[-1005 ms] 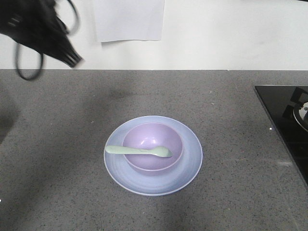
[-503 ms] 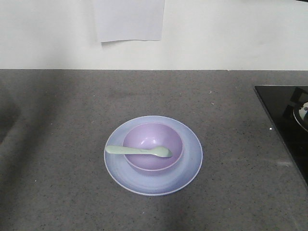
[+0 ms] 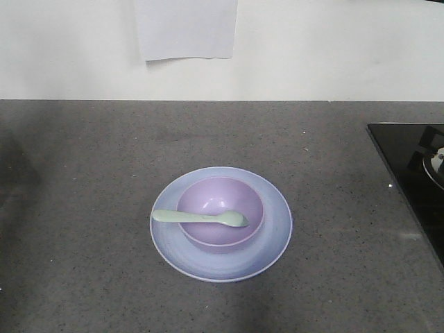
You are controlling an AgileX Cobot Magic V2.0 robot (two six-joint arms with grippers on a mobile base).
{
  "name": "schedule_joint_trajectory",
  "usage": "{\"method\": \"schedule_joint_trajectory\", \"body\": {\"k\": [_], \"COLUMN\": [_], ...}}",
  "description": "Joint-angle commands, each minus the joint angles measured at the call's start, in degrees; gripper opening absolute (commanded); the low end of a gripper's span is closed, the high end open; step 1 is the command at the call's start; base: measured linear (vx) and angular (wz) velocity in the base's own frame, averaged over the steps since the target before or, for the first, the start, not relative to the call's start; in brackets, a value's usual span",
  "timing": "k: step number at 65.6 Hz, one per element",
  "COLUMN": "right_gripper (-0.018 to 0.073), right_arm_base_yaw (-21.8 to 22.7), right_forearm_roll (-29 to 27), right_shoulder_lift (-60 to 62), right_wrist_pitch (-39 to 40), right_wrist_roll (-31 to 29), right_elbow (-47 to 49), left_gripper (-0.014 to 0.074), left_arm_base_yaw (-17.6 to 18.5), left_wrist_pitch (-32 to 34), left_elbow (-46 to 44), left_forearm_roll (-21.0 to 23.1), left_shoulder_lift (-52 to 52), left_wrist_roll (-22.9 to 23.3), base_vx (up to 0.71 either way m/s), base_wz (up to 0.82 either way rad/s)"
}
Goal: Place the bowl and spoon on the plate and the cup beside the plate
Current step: 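Raise the left gripper away from the bowl, then lower the left gripper into the brown paper cup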
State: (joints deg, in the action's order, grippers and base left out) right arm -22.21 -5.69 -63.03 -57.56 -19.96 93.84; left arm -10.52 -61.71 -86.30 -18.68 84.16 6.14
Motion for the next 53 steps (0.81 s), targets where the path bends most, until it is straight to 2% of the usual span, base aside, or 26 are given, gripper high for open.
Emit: {"method": "schedule_joint_trajectory", "body": {"k": [1,11,17,24,25,39,53], "right_gripper": [0.0202,0.0202,0.0202,0.0202,0.0202,0.0202,0.0202], "right_arm_base_yaw": [0.17,0.17,0.17,0.17,0.17,0.17,0.17], "right_forearm_roll": [-0.13,-0.14,-0.14,0.04,0.45,0.11,-0.37], "right_shoulder_lift": [0.56,0.56,0.56,0.56,0.56,0.56,0.56], "right_wrist_pitch": [3.81,3.68,3.87,4.80,10.11,12.43,12.68], "right_wrist_roll": [-0.17,-0.17,-0.34,-0.40,-0.46,-0.40,-0.40], "right_elbow": [1.28,1.23,0.49,-2.42,-8.54,-10.44,-10.44], "left_gripper": [0.0309,0.0309,0.0309,0.0322,0.0365,0.0388,0.0388], "left_arm_base_yaw": [-0.26,-0.26,-0.31,-1.93,-4.99,-6.73,-6.93], "left_wrist_pitch": [3.68,2.51,1.50,1.20,1.07,1.03,0.21], "left_elbow": [0.33,0.77,0.77,0.77,0.77,0.77,0.77], "left_forearm_roll": [0.39,4.45,4.89,6.80,11.39,12.08,13.84], "left_shoulder_lift": [-0.76,0.50,0.87,1.12,1.12,1.36,3.16], "left_wrist_roll": [-0.66,-3.05,-3.16,-3.11,-4.16,-4.66,-5.14], "base_vx": [0.00,0.00,0.00,0.00,0.00,0.00,0.00], "base_wz": [0.00,0.00,0.00,0.00,0.00,0.00,0.00]}}
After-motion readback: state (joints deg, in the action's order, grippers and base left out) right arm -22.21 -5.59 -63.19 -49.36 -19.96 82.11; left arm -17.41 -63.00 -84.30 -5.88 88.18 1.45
